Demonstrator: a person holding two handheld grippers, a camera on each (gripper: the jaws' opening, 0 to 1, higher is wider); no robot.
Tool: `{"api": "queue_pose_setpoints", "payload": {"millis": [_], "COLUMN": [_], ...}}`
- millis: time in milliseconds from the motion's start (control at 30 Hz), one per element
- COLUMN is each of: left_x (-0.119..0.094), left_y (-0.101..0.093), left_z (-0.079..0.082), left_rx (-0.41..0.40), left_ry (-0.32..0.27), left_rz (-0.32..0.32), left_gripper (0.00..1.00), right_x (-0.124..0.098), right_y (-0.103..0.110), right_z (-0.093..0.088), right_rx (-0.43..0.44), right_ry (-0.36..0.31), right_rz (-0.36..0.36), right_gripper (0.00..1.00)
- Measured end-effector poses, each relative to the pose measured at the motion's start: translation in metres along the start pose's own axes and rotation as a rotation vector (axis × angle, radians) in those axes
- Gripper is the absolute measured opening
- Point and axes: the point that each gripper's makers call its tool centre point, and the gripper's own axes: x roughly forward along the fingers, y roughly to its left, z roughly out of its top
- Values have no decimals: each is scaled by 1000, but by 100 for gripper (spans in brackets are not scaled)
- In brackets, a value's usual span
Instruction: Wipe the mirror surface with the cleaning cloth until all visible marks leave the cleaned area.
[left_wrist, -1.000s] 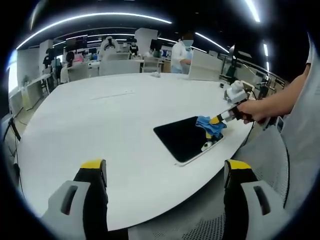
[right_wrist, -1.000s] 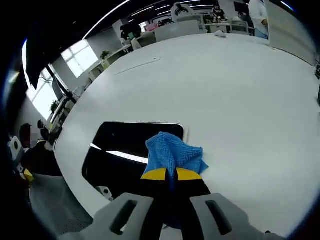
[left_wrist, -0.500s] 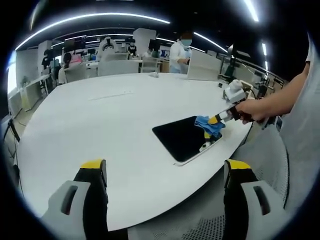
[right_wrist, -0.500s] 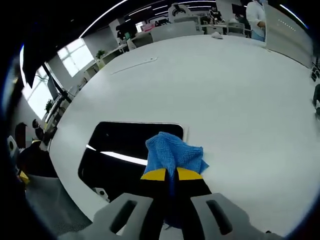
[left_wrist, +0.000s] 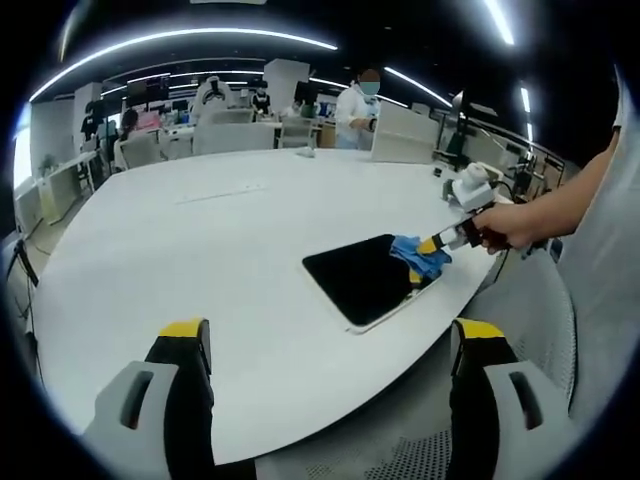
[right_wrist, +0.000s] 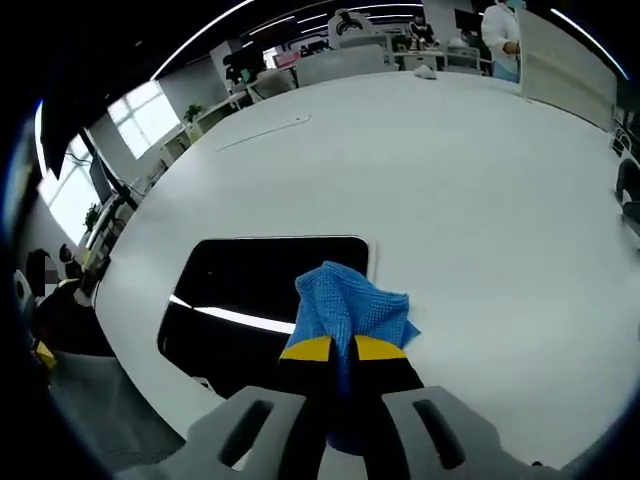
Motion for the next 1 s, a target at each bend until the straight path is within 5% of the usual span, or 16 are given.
{"api": "queue_pose_setpoints", "payload": {"millis": [700,1000], "left_x": [0,0], "left_y": [1,1], "left_z": [1,2], "left_rx": [-10,-14], "left_ry": [-7,-8], "left_rz": [-1,3], "left_gripper": [99,99], "right_x": [-5,-10], "right_y": [1,1], "right_z": [-10,-17], "right_rx": [-61,-22], "right_ry": [24,39], "right_rz": [-4,-13], "right_gripper": [0,0]}}
